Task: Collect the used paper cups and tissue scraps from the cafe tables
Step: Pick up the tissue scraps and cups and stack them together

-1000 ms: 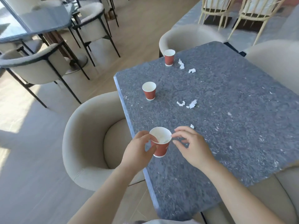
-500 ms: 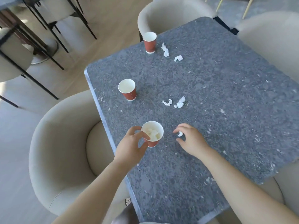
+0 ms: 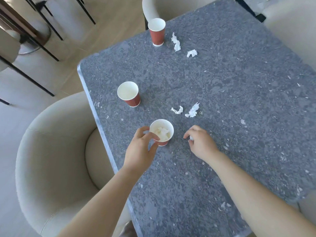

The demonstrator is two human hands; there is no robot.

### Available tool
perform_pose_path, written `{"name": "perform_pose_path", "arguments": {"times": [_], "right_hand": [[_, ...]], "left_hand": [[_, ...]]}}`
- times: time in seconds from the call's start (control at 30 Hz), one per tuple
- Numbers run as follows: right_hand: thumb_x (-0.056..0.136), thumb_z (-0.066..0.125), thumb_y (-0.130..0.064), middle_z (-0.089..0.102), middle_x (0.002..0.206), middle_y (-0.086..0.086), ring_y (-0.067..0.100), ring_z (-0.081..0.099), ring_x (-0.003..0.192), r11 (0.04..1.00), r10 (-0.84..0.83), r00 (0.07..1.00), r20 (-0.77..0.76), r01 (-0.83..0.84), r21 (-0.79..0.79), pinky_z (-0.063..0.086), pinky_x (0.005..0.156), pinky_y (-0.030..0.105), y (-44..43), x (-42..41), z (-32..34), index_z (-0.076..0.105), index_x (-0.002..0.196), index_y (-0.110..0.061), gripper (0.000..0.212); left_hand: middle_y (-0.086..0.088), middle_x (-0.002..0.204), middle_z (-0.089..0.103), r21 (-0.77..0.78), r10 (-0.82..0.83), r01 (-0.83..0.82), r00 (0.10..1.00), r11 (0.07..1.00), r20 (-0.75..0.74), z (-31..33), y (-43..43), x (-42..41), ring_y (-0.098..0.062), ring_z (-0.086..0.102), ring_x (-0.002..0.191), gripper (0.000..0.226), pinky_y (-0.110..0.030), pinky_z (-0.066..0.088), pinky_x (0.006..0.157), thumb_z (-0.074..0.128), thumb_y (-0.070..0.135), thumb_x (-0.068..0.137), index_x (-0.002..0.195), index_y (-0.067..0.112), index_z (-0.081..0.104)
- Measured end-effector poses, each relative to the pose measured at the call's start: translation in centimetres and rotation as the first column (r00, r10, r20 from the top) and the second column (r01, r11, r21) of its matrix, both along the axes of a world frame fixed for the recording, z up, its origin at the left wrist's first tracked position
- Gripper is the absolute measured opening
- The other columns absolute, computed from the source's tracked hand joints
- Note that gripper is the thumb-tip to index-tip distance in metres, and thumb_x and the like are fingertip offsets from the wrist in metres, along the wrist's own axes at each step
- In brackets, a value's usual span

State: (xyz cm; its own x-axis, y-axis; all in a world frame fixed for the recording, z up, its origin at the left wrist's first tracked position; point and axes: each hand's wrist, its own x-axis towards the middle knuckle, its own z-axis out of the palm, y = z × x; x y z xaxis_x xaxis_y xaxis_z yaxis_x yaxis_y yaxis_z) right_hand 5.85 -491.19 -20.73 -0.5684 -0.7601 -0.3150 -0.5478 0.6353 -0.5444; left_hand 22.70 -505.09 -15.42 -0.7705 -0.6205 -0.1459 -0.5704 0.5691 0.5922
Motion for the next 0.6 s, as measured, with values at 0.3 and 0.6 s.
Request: {"name": "perform_pose_path", "arguments": {"times": [0.3, 0.6], "right_hand": [[0.082, 0.054, 0.003, 0.053, 0.109, -0.002, 0.017, 0.053, 0.084, 0.978, -0.032, 0.996, -0.081, 0.015, -0.208, 0.037, 0.066, 0.023, -5.0, -4.4, 1.6, 0.061, 0.1, -0.017, 0.027], [0.081, 0.067, -0.018, 0.032, 0.142, 0.001, 0.027, 0.034, 0.125, 0.998, 0.054, 0.971, -0.233, -0.048, 0.032, 0.039, 0.097, 0.046, -5.7, -5.8, 0.1, 0.049, 0.127, -0.022, 0.05]], "left_hand": [[0.006, 0.127, 0.047, -0.01, -0.013, 0.013, 1.0, 1.0, -0.022, -1.1, -0.9, -1.0, -0.015, 0.055, 0.103, 0.01, -0.023, 0.039, 0.065, 0.062, 0.023, 0.085, 0.094, 0.026, 0.064], [0.009, 0.126, 0.046, 0.001, -0.022, 0.022, 0.999, 1.0, -0.025, -1.4, -1.2, -1.2, -0.011, 0.054, 0.103, 0.01, -0.025, 0.042, 0.065, 0.061, 0.026, 0.085, 0.096, 0.028, 0.062]]}}
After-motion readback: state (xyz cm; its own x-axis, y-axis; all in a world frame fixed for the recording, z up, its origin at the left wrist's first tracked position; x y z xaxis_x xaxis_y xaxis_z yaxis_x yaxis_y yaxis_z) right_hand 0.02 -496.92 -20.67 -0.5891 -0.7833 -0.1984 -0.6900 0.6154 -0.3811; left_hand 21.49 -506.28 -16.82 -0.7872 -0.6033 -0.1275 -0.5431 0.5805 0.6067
